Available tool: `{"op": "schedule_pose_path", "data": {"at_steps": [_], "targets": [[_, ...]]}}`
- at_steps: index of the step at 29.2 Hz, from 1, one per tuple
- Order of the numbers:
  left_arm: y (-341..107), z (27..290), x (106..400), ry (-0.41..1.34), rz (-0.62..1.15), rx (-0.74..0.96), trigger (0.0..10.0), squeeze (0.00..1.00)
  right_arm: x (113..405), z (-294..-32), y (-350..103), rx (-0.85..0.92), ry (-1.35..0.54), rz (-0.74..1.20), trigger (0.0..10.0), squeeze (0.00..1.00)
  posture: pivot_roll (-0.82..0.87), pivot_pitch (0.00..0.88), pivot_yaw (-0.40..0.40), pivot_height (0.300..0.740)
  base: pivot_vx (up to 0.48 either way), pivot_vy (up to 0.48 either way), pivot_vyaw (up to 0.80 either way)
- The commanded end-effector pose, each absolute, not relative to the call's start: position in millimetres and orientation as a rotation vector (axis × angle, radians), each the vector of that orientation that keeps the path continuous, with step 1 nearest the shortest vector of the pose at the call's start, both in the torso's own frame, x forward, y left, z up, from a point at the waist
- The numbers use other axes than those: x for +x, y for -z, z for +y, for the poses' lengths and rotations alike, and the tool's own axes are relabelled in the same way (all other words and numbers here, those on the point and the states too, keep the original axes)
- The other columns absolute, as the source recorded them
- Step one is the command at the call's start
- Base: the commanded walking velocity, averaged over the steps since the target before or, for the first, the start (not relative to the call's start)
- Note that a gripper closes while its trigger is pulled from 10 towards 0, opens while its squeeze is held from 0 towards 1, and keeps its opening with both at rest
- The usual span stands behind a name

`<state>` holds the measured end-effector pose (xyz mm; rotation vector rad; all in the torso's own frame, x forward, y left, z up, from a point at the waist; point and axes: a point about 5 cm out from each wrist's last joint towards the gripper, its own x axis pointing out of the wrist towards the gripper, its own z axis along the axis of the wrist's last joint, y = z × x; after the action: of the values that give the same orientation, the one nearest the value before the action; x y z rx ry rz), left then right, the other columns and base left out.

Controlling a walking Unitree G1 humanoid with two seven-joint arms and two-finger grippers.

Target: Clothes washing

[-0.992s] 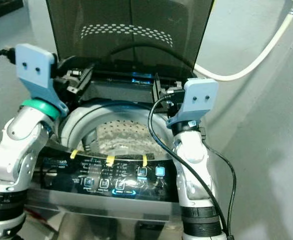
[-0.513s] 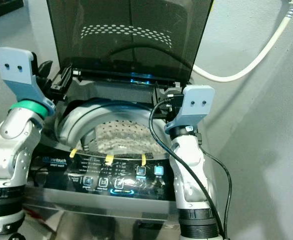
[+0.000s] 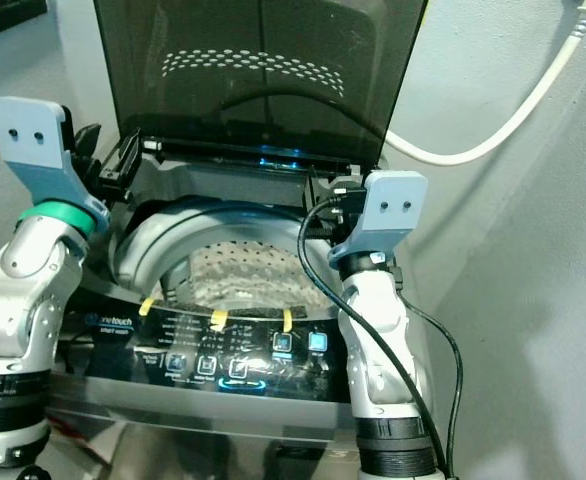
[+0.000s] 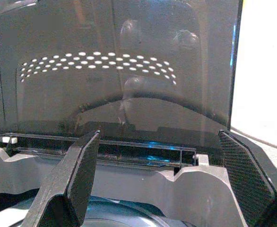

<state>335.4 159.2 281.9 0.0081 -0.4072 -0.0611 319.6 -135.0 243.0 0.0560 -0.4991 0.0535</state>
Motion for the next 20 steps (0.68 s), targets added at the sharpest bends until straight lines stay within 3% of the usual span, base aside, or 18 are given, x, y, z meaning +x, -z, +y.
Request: {"op": "schedule_pose_path", "data": {"at_steps": [1,20], "targets": [[-281.8,159.1,337.7,0.049,-0.410,-0.003,10.0,0.00,320.7,-134.5,-239.2,0.069,-0.058,-0.477,10.0,0.00,0.08,0.000,0.009,0.740,0.000,0.000,0.00],[-279.1,160.5,339.8,0.028,-0.402,-0.001,10.0,0.00,321.8,-132.1,-237.7,0.065,-0.069,-0.472,10.0,0.00,0.09,0.000,0.014,0.740,0.000,0.000,0.00]]}}
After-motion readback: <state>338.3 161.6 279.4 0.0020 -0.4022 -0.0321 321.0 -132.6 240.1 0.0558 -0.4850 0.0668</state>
